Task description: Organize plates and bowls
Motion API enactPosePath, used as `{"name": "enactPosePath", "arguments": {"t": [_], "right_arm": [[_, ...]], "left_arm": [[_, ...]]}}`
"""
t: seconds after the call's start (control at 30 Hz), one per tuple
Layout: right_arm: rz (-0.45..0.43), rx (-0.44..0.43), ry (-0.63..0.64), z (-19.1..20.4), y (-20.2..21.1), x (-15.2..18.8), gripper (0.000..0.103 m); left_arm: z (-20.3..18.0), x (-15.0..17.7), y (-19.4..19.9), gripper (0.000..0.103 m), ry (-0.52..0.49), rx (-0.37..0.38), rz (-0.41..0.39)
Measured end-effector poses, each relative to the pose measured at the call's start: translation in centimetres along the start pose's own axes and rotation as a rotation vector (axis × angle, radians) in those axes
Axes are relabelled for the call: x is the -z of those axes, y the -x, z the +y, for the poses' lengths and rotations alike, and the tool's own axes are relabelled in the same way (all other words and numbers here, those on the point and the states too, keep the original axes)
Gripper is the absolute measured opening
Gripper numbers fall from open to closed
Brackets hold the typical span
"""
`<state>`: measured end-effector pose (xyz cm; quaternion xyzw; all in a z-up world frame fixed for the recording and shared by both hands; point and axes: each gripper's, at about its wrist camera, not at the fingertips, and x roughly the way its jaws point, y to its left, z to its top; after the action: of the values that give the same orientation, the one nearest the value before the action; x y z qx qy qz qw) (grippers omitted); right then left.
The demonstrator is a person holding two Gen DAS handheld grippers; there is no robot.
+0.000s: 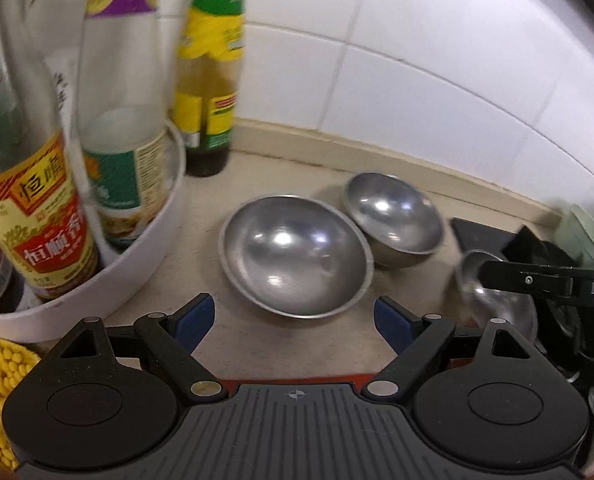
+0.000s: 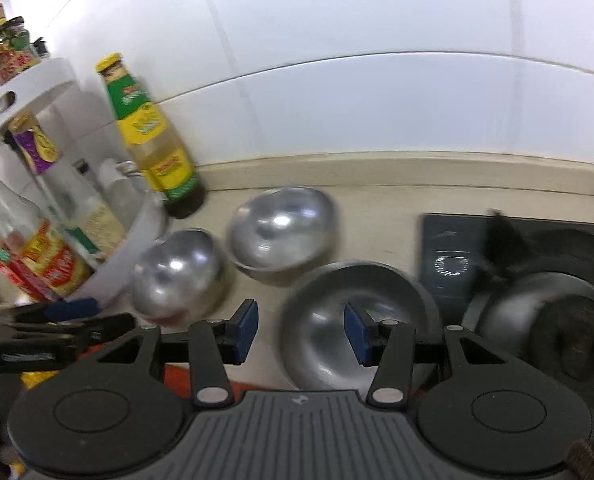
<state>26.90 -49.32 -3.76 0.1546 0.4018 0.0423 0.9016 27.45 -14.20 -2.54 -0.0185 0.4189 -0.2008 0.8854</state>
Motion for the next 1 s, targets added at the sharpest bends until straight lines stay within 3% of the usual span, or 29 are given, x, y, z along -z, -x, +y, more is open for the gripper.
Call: {"name": "enactPosePath", "arguments": {"t": [0.2,0.33,0.6,0.77,1.0], "right_arm": [[0.097,-0.149,0.017,3.2,-5.1,-2.2,0.044],[0.139,-0.142,0.016,4.6,-7.9,-2.7,0.044],[0.231,-0.161,-0.065,4.4,-11.6,-2.9,0.041],[0.253,-0.162,-0.090,4.3,-13.2,-2.8,0.030],[0.287,-0.156,-0.144,3.7,-15.0,-2.9,0.020]], "left_arm": [[1.4,-0.3,-1.8,0.090,0.056,-0.012,0.020],[2.1,-0.7,-2.9,0.083,0.094,-0.031,0.029],[2.6,-0.9,-5.4,0.066,0.109,0.003,0.068],[2.4,-1.2,-6.7,0.057,0.095,-0.007,0.086],[2.2,-1.3,-7.8,0.054,0.065,-0.031,0.080]]}}
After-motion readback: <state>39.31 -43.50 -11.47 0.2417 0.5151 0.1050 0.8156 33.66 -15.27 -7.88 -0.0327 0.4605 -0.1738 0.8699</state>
